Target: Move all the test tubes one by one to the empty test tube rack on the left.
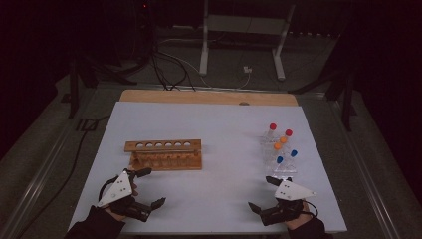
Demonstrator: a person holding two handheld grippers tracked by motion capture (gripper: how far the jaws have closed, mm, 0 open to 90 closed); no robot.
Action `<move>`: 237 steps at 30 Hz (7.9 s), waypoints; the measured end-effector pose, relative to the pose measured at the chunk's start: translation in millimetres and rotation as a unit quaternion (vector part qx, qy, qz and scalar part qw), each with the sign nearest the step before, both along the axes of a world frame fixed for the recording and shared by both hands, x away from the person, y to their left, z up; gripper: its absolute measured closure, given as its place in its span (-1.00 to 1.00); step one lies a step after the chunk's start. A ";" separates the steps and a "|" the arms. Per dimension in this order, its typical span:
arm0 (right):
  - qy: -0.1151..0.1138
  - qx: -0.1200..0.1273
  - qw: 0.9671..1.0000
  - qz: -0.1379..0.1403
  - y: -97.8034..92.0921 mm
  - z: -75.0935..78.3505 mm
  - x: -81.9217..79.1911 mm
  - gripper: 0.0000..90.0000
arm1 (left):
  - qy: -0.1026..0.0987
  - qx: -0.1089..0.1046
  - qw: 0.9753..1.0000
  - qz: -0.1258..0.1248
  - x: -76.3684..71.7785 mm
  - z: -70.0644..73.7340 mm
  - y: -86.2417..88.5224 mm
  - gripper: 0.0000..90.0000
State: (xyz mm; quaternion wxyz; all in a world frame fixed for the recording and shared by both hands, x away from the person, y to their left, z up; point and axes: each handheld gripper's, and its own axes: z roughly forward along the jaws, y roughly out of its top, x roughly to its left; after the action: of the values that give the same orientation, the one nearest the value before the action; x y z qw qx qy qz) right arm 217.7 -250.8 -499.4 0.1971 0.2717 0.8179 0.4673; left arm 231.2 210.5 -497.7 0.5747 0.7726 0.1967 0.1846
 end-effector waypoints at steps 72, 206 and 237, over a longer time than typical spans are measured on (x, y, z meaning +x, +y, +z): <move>0.076 0.010 0.952 -0.296 -24.9 34.2 36.7 0.30 | 0.004 0.007 1.000 -0.005 -1.1 -0.1 -0.8 -0.99; 0.021 -0.032 0.997 -0.074 90.7 59.4 8.7 0.70 | 0.024 0.025 0.992 -0.121 43.7 63.4 -173.6 0.40; 0.022 0.002 0.996 -0.091 81.2 62.6 11.6 0.00 | 0.003 0.018 0.996 -0.089 55.9 80.8 -159.4 0.73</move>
State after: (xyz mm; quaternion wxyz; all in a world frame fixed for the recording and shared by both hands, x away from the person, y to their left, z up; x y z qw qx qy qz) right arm 229.3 -169.6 -436.8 0.2201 0.3555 0.7929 0.4432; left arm 287.1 51.0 -416.9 0.5739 0.7980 0.1254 0.1343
